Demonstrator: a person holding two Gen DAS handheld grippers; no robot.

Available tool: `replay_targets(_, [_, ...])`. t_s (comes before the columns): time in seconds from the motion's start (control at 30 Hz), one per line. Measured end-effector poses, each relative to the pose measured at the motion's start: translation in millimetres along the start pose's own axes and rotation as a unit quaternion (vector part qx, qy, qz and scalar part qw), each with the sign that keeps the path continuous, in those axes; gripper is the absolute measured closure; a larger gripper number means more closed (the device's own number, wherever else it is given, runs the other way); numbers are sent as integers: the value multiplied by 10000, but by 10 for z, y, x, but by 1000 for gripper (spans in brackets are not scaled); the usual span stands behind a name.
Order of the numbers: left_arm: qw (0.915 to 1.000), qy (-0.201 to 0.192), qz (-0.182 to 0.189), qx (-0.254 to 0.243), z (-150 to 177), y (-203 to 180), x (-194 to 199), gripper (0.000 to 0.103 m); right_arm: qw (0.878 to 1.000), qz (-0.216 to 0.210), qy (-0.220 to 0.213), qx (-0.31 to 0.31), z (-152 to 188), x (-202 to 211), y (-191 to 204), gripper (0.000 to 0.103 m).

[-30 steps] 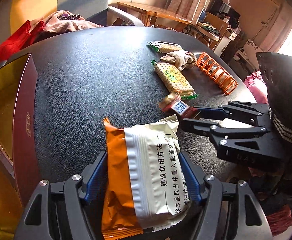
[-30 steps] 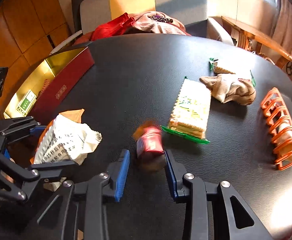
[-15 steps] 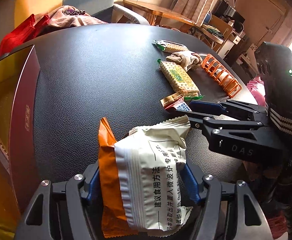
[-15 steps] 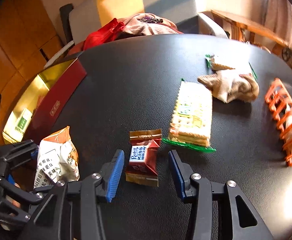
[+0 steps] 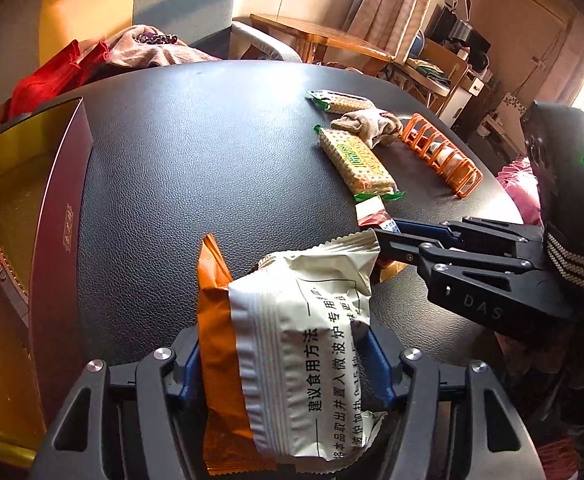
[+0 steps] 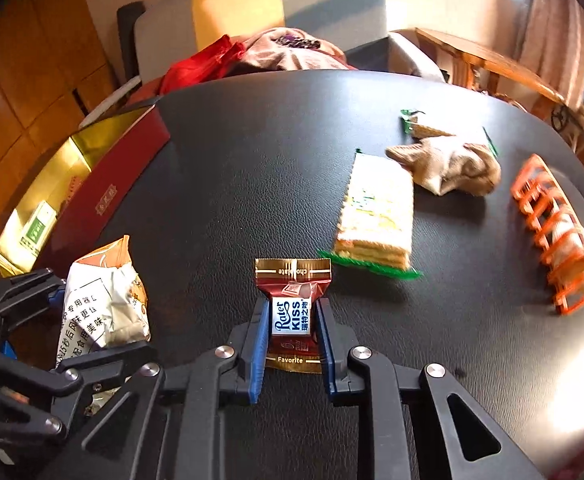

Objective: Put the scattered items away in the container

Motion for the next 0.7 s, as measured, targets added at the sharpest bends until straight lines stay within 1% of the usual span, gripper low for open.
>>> replay_targets(0.07, [10000, -40, 7, 3, -3, -6, 31, 38, 9999, -38, -81, -116, -1, 85, 5, 80])
replay_targets(0.2, [9994, -338, -8, 88, -131, 50, 274, 38, 9994, -94, -278, -184, -75, 247, 76, 80])
replay_targets(0.3, [9983, -562, -21, 153, -228, 94, 458, 38, 9986, -201, -461, -189, -204, 350, 195, 80])
replay_targets(0.37, [9972, -704, -135, 216, -274, 197, 588, 38, 9976, -307, -606, -145, -317, 405, 329, 80])
replay_targets(0.43, [9956, -832, -287, 328, -308, 357, 728, 38, 9963, -444, -734, -61, -425, 442, 504, 80])
replay_targets(0.53, [9913, -1013, -638, 545, -324, 701, 936, 38, 9931, -738, -903, 107, -597, 460, 875, 80])
replay_targets(0.7, [9798, -1227, -1299, 894, -320, 1346, 1225, 38, 9849, -1376, -1008, 314, -860, 378, 1580, 80])
Point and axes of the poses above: each gripper's, at about its wrist camera, not at the fingertips, and x roughly against the way its jaws point, y to its left, z to its underside, the point moved 9 cm from there along -x, roughly the way its jaws point, and after that the axes turned 12 degrees about -y, right-handed, at the moved point
